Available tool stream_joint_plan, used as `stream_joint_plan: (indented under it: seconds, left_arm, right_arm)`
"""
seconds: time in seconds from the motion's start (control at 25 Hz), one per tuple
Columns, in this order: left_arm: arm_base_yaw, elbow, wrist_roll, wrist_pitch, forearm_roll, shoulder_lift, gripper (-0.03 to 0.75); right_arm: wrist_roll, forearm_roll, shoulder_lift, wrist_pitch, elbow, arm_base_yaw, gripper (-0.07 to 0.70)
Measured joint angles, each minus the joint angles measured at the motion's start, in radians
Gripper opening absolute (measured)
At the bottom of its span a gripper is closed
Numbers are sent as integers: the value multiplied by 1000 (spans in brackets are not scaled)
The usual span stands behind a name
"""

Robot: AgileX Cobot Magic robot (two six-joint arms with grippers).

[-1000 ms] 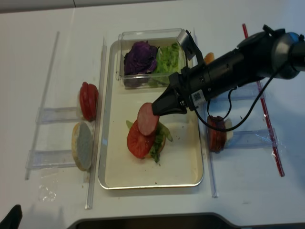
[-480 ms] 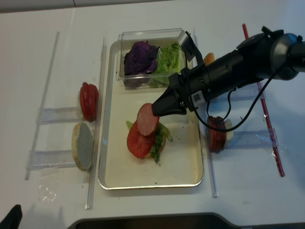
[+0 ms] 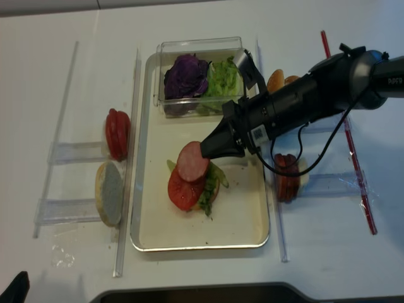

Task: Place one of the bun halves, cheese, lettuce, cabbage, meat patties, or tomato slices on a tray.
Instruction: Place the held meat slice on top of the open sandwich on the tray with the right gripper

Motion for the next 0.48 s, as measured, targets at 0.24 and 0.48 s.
stream_joint_plan:
  seconds: [0.24, 0.48]
  left_arm:
    - [0, 0, 0, 0, 0, 0, 480]
    - [0, 0, 0, 0, 0, 0, 480]
  right_arm:
    - [33, -11, 7, 7, 0, 0, 81]
    - [66, -45, 7, 22, -2, 2, 81]
